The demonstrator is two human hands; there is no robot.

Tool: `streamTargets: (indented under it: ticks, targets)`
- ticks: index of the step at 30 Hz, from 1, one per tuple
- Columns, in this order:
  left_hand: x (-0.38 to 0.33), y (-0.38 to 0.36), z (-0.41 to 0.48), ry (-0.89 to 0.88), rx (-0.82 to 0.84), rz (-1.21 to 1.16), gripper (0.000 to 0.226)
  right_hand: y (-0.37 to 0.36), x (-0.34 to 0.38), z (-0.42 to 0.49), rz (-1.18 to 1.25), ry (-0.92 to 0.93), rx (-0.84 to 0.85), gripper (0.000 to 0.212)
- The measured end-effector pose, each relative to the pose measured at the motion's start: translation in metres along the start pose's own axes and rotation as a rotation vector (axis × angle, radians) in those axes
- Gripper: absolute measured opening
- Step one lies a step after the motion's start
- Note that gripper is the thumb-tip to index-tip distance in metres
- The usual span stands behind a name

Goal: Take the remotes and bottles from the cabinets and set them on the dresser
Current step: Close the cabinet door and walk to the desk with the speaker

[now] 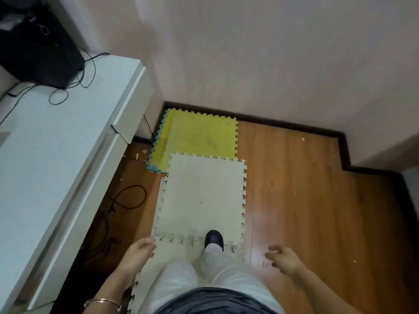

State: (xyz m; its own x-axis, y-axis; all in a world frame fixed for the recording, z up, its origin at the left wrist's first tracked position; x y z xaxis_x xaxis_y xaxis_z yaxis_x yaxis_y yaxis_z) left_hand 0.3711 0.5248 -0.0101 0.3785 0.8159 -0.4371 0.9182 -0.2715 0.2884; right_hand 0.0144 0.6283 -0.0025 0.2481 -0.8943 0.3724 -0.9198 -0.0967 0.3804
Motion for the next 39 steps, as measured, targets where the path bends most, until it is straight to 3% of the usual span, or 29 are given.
streamTargets:
  ticks: [5,10,17,21,29,34,39]
  targets:
    - [-0.082,-0.016,0.015,-0.093,0.017,-0.003,0.032,0.054,0.08,0.037,0.08,0.114,-0.047,0.04]
    - [-0.126,-0.022,0.057,-0.058,-0.02,-0.002,0.032,0.08,0.135,0.081,0.094,0.142,-0.05,0.037]
    - [-0.197,-0.034,0.148,0.124,-0.037,-0.092,0.03,0.11,0.198,0.168,-0.005,0.037,0.04,0.038]
    - [-0.277,-0.038,0.191,0.108,-0.028,-0.098,0.031,0.149,0.266,0.211,0.001,-0.041,0.027,0.039]
    - [-0.444,-0.021,0.245,-0.107,-0.076,-0.145,0.031,0.207,0.47,0.283,-0.001,0.287,-0.103,0.03]
    - [-0.451,-0.018,0.268,0.069,-0.142,-0.245,0.021,0.21,0.576,0.351,-0.139,0.377,0.053,0.027]
    - [-0.468,-0.044,0.275,0.288,-0.317,-0.522,0.023,0.234,0.647,0.417,-0.424,0.336,0.246,0.017]
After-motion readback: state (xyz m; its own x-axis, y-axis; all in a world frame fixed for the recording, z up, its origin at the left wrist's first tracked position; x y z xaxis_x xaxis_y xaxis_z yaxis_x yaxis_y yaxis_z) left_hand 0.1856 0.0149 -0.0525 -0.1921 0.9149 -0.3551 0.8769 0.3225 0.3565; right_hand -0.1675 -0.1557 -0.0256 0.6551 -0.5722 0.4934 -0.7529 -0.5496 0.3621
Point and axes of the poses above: each hand's wrist, its own z-axis towards the middle knuckle, its own y-axis out of the back of the hand, x = y × z, the point moved 3 cm from there along z, towards the middle knuckle, and after that the axes turned 3 degrees about y, right-handed, at the moved point
